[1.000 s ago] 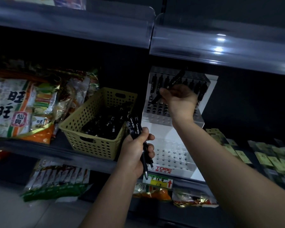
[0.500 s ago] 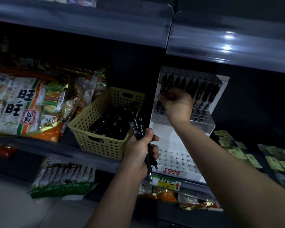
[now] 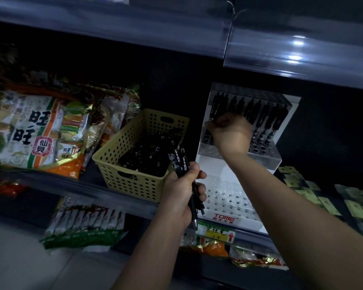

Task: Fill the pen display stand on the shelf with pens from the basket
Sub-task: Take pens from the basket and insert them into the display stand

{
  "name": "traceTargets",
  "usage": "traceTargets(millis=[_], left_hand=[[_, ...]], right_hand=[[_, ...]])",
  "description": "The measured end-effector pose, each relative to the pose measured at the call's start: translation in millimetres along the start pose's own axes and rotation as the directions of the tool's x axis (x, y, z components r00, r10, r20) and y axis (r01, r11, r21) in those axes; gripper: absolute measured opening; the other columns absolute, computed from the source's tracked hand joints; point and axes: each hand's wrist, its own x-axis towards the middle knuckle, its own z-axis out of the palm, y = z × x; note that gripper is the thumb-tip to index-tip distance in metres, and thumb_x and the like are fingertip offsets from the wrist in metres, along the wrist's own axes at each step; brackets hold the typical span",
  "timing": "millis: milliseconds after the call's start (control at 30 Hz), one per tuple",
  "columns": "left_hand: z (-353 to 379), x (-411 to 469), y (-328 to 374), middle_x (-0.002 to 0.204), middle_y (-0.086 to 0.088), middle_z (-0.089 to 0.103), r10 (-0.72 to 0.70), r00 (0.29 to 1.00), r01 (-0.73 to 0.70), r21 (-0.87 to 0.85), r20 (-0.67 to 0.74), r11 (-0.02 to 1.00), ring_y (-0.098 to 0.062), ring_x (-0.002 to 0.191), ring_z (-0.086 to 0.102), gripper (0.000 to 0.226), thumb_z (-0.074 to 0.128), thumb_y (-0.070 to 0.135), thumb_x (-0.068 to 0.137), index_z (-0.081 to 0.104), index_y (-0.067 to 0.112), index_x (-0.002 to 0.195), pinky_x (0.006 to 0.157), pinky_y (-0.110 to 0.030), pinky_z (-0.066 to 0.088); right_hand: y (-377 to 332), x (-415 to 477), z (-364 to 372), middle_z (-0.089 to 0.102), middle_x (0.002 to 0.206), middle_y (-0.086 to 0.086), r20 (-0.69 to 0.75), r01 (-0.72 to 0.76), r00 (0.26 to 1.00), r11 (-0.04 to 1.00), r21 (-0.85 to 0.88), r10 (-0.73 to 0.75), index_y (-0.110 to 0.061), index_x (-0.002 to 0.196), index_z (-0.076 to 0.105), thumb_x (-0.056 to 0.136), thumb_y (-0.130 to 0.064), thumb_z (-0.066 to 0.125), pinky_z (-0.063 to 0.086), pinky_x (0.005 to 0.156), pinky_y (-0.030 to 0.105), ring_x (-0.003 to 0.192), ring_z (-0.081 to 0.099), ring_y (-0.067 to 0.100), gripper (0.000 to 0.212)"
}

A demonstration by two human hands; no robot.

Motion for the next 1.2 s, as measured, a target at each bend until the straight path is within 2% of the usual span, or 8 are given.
traceTargets(millis=[433, 600, 667, 733, 867, 933, 1067, 1200], left_hand=[[1, -3, 3, 0.071, -0.004, 0.058, 0.010, 1.000, -0.010, 0.018, 0.016, 1.000, -0.012, 0.045, 0.047, 0.004, 0.057, 0.012, 0.094, 0.058, 0.010, 0.090, 0.041, -0.021, 0.038], [4, -5, 4, 0.072, -0.005, 0.059, 0.007, 0.998, -0.006, -0.019, 0.066, 1.000, -0.013, 0.051, 0.048, 0.004, 0.056, 0.007, 0.094, 0.060, 0.009, 0.094, 0.042, -0.022, 0.040], [5, -5, 5, 0.070, -0.004, 0.057, 0.023, 0.996, -0.020, -0.029, 0.083, 0.999, -0.013, 0.051, 0.048, 0.008, 0.054, 0.003, 0.093, 0.059, 0.008, 0.097, 0.041, -0.021, 0.040], [5, -6, 5, 0.069, -0.004, 0.056, 0.048, 0.995, -0.045, -0.035, 0.086, 0.998, -0.014, 0.049, 0.048, 0.010, 0.053, -0.001, 0.092, 0.058, 0.006, 0.097, 0.040, -0.021, 0.038], [5, -8, 6, 0.070, -0.006, 0.055, 0.079, 0.991, -0.076, -0.033, 0.107, 0.997, -0.015, 0.048, 0.049, 0.008, 0.052, -0.003, 0.091, 0.056, 0.004, 0.092, 0.040, -0.022, 0.038], [5, -9, 5, 0.071, -0.007, 0.058, 0.084, 0.988, -0.082, -0.023, 0.132, 0.996, -0.016, 0.050, 0.051, 0.006, 0.055, 0.000, 0.091, 0.059, 0.004, 0.091, 0.042, -0.023, 0.041], [3, -9, 4, 0.076, -0.008, 0.066, 0.040, 0.988, -0.039, -0.011, 0.150, 0.999, -0.018, 0.052, 0.057, 0.005, 0.057, 0.011, 0.092, 0.062, 0.010, 0.093, 0.046, -0.027, 0.048], [2, -8, 3, 0.071, -0.004, 0.066, 0.016, 0.990, -0.022, 0.038, 0.142, 0.999, -0.013, 0.045, 0.051, 0.004, 0.058, 0.014, 0.092, 0.061, 0.012, 0.093, 0.037, -0.020, 0.038]], right_hand=[[0, -5, -1, 0.073, 0.092, 0.007, 0.041, 0.039, 0.999, 0.992, -0.118, -0.034, -0.015, 0.090, 0.071, 0.081, -0.033, 0.073, 0.049, 0.070, 0.028, 0.090, 0.066, 0.026, 0.020], [-4, -19, -9, 0.068, 0.077, 0.001, -0.044, 0.141, 0.989, 0.990, 0.013, -0.140, -0.012, 0.082, 0.067, 0.080, -0.038, 0.073, 0.036, 0.059, 0.023, 0.070, 0.060, 0.015, 0.026], [-10, -29, -15, 0.063, 0.063, -0.006, 0.059, 0.179, 0.981, 0.980, 0.089, -0.184, -0.016, 0.071, 0.066, 0.083, -0.038, 0.070, 0.035, 0.056, 0.023, 0.058, 0.056, 0.008, 0.026], [-17, -38, -21, 0.060, 0.058, -0.004, 0.310, 0.094, 0.942, 0.988, 0.119, -0.127, -0.017, 0.063, 0.065, 0.084, -0.041, 0.069, 0.040, 0.055, 0.027, 0.056, 0.055, 0.009, 0.032], [-21, -41, -37, 0.056, 0.066, 0.004, 0.693, -0.157, 0.721, 0.977, 0.147, 0.012, -0.014, 0.066, 0.063, 0.083, -0.039, 0.070, 0.031, 0.049, 0.023, 0.057, 0.044, 0.010, 0.031], [-17, -37, -41, 0.056, 0.063, 0.000, 0.728, -0.232, 0.686, 0.950, 0.207, 0.009, -0.015, 0.069, 0.063, 0.081, -0.037, 0.071, 0.032, 0.052, 0.022, 0.060, 0.046, 0.009, 0.027], [-7, -30, -43, 0.058, 0.067, 0.002, 0.671, -0.373, 0.740, 0.862, 0.344, 0.052, -0.014, 0.075, 0.065, 0.083, -0.030, 0.071, 0.033, 0.052, 0.024, 0.055, 0.048, 0.009, 0.019], [-1, -27, -44, 0.060, 0.077, 0.011, 0.640, -0.403, 0.766, 0.818, 0.410, 0.056, -0.008, 0.086, 0.068, 0.088, -0.024, 0.066, 0.036, 0.046, 0.020, 0.053, 0.052, 0.009, 0.017]])
